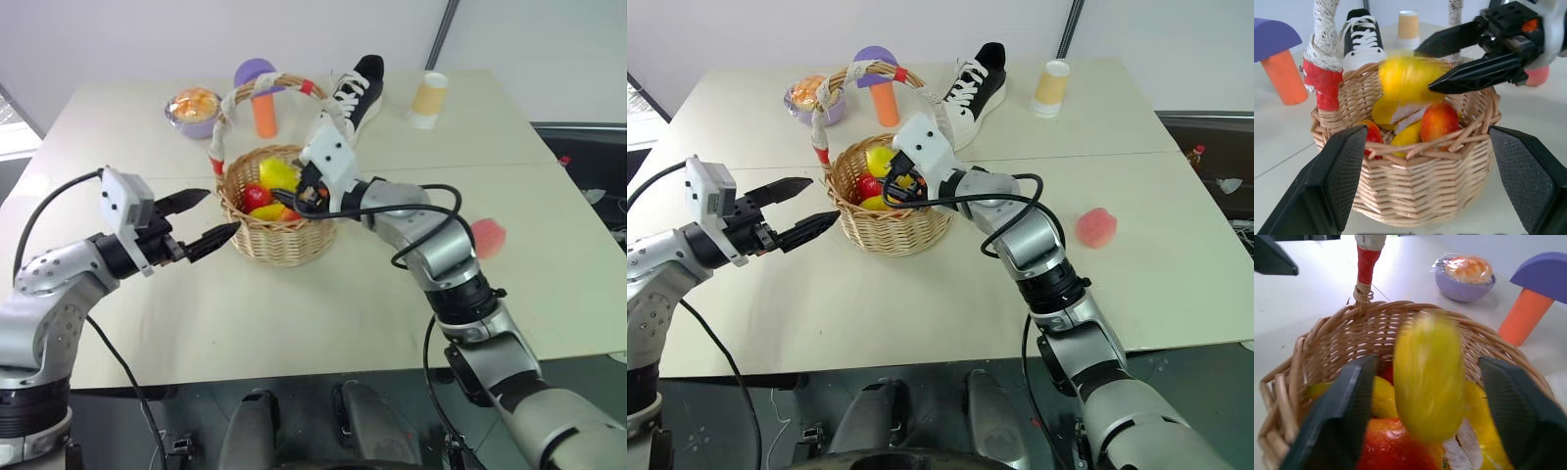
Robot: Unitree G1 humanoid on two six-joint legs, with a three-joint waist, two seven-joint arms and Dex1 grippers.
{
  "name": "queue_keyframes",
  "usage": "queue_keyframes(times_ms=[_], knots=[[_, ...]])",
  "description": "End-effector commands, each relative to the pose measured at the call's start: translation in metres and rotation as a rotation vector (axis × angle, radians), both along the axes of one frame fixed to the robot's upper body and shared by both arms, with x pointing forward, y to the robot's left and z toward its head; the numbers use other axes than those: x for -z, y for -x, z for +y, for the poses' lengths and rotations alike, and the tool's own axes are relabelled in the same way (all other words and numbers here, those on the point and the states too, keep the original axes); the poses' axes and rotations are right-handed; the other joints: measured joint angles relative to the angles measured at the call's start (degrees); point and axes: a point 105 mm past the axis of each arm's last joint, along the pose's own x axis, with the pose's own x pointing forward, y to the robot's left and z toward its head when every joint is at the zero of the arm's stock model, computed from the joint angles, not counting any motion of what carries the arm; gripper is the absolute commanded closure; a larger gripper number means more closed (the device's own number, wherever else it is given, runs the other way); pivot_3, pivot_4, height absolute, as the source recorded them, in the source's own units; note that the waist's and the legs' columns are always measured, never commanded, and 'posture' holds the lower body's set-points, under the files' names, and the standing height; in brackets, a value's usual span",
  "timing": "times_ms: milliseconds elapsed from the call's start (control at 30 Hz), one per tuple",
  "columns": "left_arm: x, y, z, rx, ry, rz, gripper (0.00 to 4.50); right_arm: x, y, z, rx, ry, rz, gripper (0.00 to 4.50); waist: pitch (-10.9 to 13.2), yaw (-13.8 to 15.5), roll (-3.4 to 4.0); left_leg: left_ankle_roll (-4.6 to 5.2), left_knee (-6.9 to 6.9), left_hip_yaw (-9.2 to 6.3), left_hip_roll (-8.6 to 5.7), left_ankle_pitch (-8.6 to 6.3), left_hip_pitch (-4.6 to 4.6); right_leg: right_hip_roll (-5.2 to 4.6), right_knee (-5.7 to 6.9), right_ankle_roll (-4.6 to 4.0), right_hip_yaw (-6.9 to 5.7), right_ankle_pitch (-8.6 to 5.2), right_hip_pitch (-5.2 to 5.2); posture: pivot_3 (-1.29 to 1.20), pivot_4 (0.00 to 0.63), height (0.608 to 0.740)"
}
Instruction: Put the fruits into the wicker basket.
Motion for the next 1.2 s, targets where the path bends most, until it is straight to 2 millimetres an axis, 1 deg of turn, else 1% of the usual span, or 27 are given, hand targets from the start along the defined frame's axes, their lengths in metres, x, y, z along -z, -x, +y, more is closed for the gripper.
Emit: queue_keyframes(times_ms=[33, 100, 167, 233, 300, 333, 367, 400, 467, 500, 567, 667, 700, 733, 800, 967, 1100, 1200], knots=[[-0.014, 0.007, -0.005, 0.019, 0.0, -0.057, 0.28, -0.038, 0.024, -0.003, -0.085, -0.047, -0.179, 0.02, 0.0, 0.0, 0.0, 0.0, 0.02, 0.0, 0.0, 0.0, -0.01, 0.0, 0.0, 0.0, -0.02, 0.0, 0.0, 0.0, 0.15, 0.74], [-0.016, 0.007, -0.009, 0.034, -0.002, -0.06, 0.28, -0.039, 0.035, -0.011, -0.123, -0.041, -0.204, 0.02, 0.0, 0.1, -0.01, 0.0, 0.01, -0.01, 0.0, 0.0, -0.02, 0.01, 0.0, 0.0, -0.07, 0.0, 0.0, 0.0, 0.15, 0.74], [-0.016, 0.006, -0.016, 0.06, -0.013, -0.064, 0.28, -0.038, 0.047, -0.028, -0.142, -0.039, -0.206, 0.02, 0.0, 0.2, -0.01, 0.01, 0.01, -0.03, 0.0, 0.0, -0.04, 0.01, -0.01, 0.0, -0.11, 0.0, 0.0, 0.0, 0.15, 0.74], [-0.016, 0.005, -0.026, 0.105, -0.026, -0.065, 0.28, -0.034, 0.062, -0.052, -0.159, -0.032, -0.188, 0.02, 0.0, 0.3, -0.01, 0.01, 0.03, -0.06, 0.0, 0.0, -0.06, 0.03, -0.03, 0.01, -0.14, 0.0, 0.03, 0.0, 0.15, 0.74], [-0.015, 0.007, -0.048, 0.194, -0.028, -0.071, 0.28, -0.016, 0.062, -0.111, 0.01, 0.007, -0.094, 0.02, 0.0, 1.0, -0.01, 0.01, 0.05, -0.1, -0.02, 0.0, -0.07, 0.04, -0.06, 0.01, -0.16, -0.01, 0.07, 0.0, 0.15, 0.74], [-0.017, 0.009, -0.065, 0.261, -0.016, -0.079, 0.28, -0.006, 0.061, -0.14, 0.116, 0.061, -0.064, 0.02, 0.0, 1.6, -0.02, 0.01, 0.06, -0.13, -0.06, 0.0, -0.05, 0.04, -0.06, 0.02, -0.17, -0.01, 0.12, 0.0, 0.15, 0.74], [-0.019, 0.011, -0.081, 0.325, -0.003, -0.088, 0.28, 0.003, 0.061, -0.166, 0.21, 0.1, -0.035, 0.02, 0.0, 2.0, -0.02, 0.01, 0.07, -0.15, -0.08, 0.0, -0.06, 0.04, -0.16, 0.02, -0.19, -0.02, 0.2, 0.0, 0.15, 0.74], [-0.021, 0.014, -0.094, 0.377, 0.007, -0.097, 0.28, 0.009, 0.062, -0.184, 0.276, 0.118, -0.013, 0.02, 0.0, 2.2, -0.02, 0.01, 0.08, -0.17, -0.24, 0.0, -0.08, 0.02, -0.25, 0.04, -0.21, -0.01, 0.25, 0.0, 0.15, 0.74], [-0.021, 0.018, -0.119, 0.473, 0.011, -0.109, 0.28, 0.021, 0.065, -0.215, 0.399, 0.144, 0.028, 0.02, 0.0, 1.6, -0.01, 0.02, 0.13, -0.11, -0.27, 0.0, -0.12, 0.04, -0.37, 0.17, -0.16, 0.06, 0.27, 0.0, 0.15, 0.74], [-0.019, 0.02, -0.13, 0.509, 0.007, -0.113, 0.28, 0.026, 0.065, -0.228, 0.452, 0.153, 0.04, 0.02, 0.0, 1.3, -0.01, 0.02, 0.14, -0.05, -0.26, 0.0, -0.09, 0.09, -0.38, 0.2, -0.07, 0.07, 0.27, 0.0, 0.15, 0.74], [-0.015, 0.02, -0.144, 0.557, -0.008, -0.116, 0.28, 0.036, 0.064, -0.249, 0.558, 0.157, 0.059, 0.02, 0.0, 0.6, -0.01, 0.02, 0.09, 0.05, -0.16, 0.0, 0.14, 0.28, -0.37, 0.2, 0.12, 0.08, 0.32, 0.0, 0.15, 0.74], [-0.008, 0.015, -0.157, 0.578, -0.047, -0.126, 0.28, 0.048, 0.053, -0.281, 0.749, 0.101, 0.085, 0.02, 0.0, -0.4, 0.01, 0.03, -0.05, 0.14, -0.1, 0.0, 0.52, 0.5, -0.14, 0.15, 0.42, 0.05, 0.43, 0.0, 0.15, 0.74], [-0.008, 0.013, -0.159, 0.58, -0.051, -0.129, 0.28, 0.053, 0.05, -0.288, 0.795, 0.082, 0.099, 0.02, 0.0, -0.5, 0.0, 0.04, -0.05, 0.16, -0.08, 0.0, 0.59, 0.56, -0.07, 0.13, 0.5, 0.04, 0.43, 0.0, 0.15, 0.74], [-0.008, 0.012, -0.159, 0.582, -0.049, -0.13, 0.28, 0.056, 0.047, -0.292, 0.818, 0.057, 0.106, 0.02, 0.0, -0.5, 0.02, 0.04, -0.04, 0.16, -0.07, 0.0, 0.61, 0.59, -0.03, 0.12, 0.53, 0.03, 0.42, 0.0, 0.15, 0.74], [-0.009, 0.012, -0.158, 0.583, -0.044, -0.131, 0.28, 0.059, 0.041, -0.295, 0.842, -0.009, 0.123, 0.02, -0.1, -0.6, 0.05, 0.04, -0.04, 0.17, -0.07, 0.0, 0.62, 0.6, 0.01, 0.11, 0.55, 0.03, 0.41, 0.0, 0.15, 0.74], [-0.009, 0.012, -0.149, 0.56, -0.036, -0.116, 0.28, 0.069, 0.031, -0.294, 0.852, -0.191, 0.212, 0.02, -0.1, -0.2, 0.06, 0.04, 0.02, 0.23, -0.07, 0.0, 0.54, 0.54, -0.02, 0.14, 0.57, 0.03, 0.4, 0.0, 0.15, 0.74], [-0.008, 0.012, -0.146, 0.535, -0.029, -0.106, 0.28, 0.076, 0.026, -0.292, 0.843, -0.241, 0.261, 0.02, -0.1, 0.1, 0.06, 0.04, 0.02, 0.23, -0.11, 0.0, 0.48, 0.47, -0.05, 0.16, 0.56, 0.02, 0.4, 0.0, 0.15, 0.74], [-0.005, 0.013, -0.145, 0.527, -0.031, -0.102, 0.28, 0.081, 0.022, -0.295, 0.855, -0.269, 0.289, 0.02, -0.1, 0.1, 0.06, 0.04, 0.03, 0.24, -0.13, 0.0, 0.47, 0.43, -0.05, 0.18, 0.57, 0.02, 0.4, 0.0, 0.15, 0.74]])
